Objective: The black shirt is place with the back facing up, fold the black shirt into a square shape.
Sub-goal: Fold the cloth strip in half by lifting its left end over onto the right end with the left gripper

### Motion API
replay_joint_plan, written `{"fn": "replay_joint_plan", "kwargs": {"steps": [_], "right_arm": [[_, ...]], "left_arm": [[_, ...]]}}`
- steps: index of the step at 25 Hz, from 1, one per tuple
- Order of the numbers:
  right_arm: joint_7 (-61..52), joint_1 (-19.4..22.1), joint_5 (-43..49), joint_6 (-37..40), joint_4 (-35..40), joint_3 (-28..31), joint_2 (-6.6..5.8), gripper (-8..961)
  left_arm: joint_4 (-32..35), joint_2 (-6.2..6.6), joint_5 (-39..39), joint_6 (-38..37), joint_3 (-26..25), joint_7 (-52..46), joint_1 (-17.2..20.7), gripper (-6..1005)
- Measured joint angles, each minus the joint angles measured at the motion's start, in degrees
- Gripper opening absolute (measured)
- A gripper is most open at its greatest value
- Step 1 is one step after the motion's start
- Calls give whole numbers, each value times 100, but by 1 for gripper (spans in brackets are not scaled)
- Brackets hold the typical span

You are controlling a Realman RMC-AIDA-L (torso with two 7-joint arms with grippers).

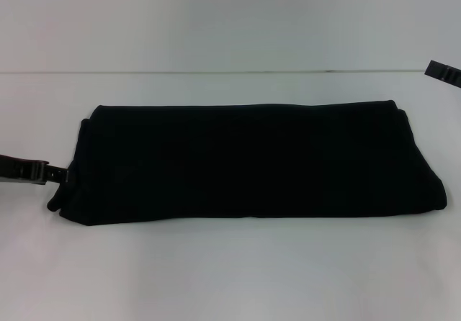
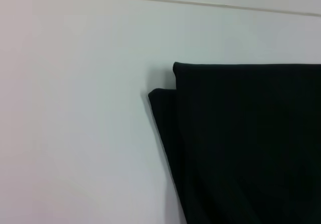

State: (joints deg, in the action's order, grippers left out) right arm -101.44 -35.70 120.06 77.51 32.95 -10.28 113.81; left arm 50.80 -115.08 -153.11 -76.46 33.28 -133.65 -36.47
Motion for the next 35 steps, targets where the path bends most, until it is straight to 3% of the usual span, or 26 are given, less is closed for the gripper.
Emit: {"fn": "replay_joint_plan", "kwargs": {"steps": [21, 30, 35], "right_arm": [[1, 30, 9, 0, -25, 0, 7, 730], [1, 28, 10, 0, -20, 0, 9, 730], [2, 28, 6, 0, -17, 0, 9, 730]], "left_arm": [[-255, -68, 54, -80, 179, 97, -120, 631], [-280, -201, 71, -162, 288, 159, -244, 632], [-320, -208, 71, -166, 292, 175, -259, 632]]}}
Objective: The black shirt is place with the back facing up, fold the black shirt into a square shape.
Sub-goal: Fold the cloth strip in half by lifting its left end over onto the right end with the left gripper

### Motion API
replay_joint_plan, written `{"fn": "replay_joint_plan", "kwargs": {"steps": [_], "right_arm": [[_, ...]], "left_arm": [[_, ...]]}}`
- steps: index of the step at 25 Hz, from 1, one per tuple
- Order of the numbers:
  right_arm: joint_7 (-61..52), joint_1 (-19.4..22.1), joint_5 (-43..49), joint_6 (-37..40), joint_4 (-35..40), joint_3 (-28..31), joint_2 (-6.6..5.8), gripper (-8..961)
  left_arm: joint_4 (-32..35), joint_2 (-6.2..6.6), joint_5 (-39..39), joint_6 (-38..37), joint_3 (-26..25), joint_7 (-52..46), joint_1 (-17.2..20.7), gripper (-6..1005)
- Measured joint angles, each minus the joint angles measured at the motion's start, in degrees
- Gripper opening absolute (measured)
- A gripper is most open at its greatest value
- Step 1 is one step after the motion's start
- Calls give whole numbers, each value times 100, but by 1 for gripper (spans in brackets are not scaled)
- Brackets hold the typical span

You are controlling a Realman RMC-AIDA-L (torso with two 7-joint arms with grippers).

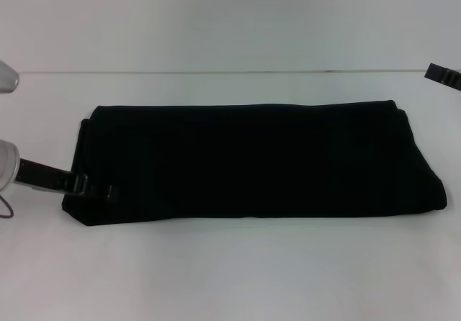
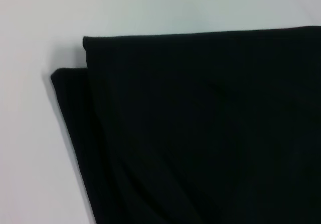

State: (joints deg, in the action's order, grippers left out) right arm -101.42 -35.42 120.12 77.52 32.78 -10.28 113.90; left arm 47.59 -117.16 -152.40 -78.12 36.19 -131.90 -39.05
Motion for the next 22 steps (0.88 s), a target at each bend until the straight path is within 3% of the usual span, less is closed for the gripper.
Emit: {"fn": "replay_joint_plan", "kwargs": {"steps": [22], "right_arm": [[0, 9, -7, 5, 11, 0, 0, 730]], "left_arm": [[38, 132, -140, -162, -39, -13, 136, 631]]}}
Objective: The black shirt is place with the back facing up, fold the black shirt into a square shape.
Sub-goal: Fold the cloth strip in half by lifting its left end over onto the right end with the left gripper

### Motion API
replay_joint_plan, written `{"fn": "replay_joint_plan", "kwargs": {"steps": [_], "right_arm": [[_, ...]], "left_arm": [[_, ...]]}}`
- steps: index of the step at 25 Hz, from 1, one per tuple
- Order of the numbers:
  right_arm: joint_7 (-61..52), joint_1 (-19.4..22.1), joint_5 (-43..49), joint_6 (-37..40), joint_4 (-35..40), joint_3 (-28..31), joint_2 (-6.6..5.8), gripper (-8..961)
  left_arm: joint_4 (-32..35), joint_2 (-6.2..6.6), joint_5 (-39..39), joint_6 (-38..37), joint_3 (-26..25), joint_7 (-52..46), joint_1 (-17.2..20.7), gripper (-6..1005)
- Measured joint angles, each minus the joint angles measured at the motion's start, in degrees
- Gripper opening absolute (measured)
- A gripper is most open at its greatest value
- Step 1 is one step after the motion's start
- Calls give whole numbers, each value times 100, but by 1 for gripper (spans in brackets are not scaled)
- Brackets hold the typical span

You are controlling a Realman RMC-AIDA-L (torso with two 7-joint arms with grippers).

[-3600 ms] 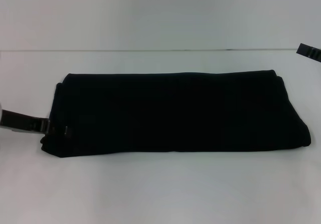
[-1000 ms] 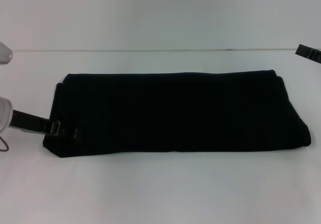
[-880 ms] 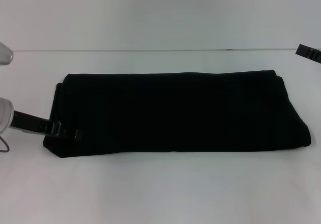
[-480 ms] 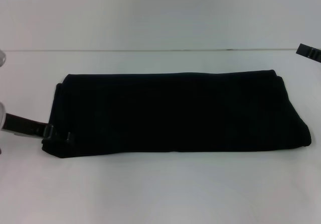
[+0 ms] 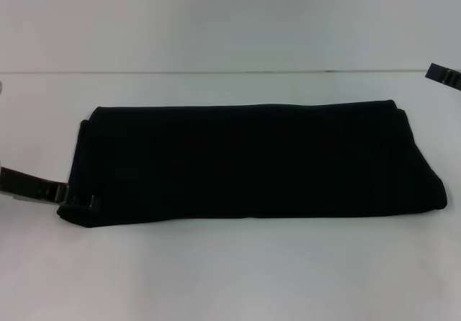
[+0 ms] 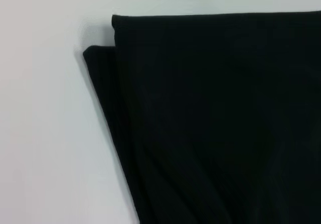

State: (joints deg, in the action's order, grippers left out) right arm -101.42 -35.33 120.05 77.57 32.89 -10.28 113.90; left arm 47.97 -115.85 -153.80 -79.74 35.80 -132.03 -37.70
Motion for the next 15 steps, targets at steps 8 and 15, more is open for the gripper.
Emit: {"fn": "replay_joint_plan", "kwargs": {"steps": [8, 15], "right_arm": [[0, 0, 0, 12, 14, 0, 0, 729], [0, 5, 0, 13, 15, 0, 0, 729]], "left_arm": [[-43, -33, 10, -54, 41, 21, -60, 631], [-62, -48, 77, -37, 103, 66, -117, 630]]}}
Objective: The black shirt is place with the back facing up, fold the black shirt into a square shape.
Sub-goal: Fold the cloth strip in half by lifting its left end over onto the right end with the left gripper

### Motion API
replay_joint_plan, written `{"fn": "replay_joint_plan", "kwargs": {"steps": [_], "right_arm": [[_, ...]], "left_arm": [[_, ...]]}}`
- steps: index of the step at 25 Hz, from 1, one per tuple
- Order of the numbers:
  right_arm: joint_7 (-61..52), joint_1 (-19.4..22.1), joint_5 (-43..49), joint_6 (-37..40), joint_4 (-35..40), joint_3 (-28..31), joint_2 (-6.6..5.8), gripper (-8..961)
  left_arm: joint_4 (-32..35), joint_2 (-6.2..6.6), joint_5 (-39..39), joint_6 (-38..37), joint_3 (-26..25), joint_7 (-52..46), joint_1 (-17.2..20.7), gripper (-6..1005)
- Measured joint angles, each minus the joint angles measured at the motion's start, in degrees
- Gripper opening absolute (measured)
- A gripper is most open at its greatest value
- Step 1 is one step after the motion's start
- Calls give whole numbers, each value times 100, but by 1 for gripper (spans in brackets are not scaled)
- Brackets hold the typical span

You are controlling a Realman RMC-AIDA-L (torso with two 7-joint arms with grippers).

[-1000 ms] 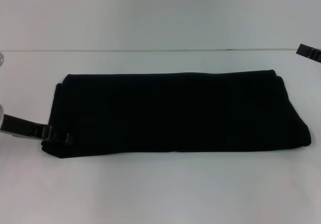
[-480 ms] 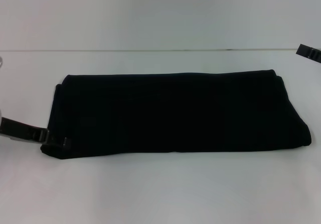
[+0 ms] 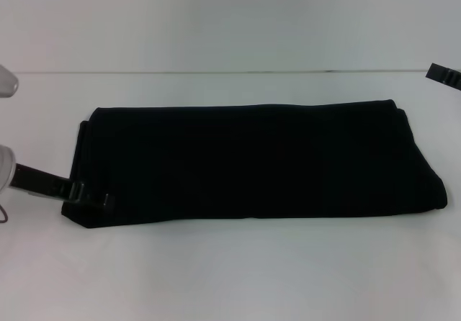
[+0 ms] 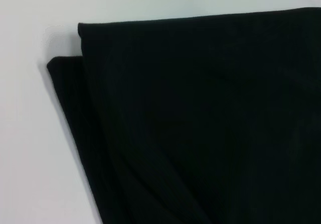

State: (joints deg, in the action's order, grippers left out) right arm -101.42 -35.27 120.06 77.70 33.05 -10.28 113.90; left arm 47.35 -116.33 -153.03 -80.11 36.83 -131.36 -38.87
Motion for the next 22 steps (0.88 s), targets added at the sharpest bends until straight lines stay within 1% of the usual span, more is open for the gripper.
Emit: {"fn": "replay_joint_plan", "kwargs": {"steps": [4, 8, 14, 22], "right_arm": [[0, 3, 0, 0, 3, 0, 0, 729], [2, 3, 0, 0, 8, 0, 0, 728], [9, 3, 1, -1, 9, 0, -12, 728], [9, 6, 15, -1, 9, 0, -18, 730]], "left_arm": [[-98, -10, -39, 134, 69, 20, -56, 629], [-97, -1, -62, 159, 69, 11, -34, 628], [-45, 31, -78, 0, 24, 5, -7, 627], [-63, 18, -63, -24, 67, 23, -41, 627]]}}
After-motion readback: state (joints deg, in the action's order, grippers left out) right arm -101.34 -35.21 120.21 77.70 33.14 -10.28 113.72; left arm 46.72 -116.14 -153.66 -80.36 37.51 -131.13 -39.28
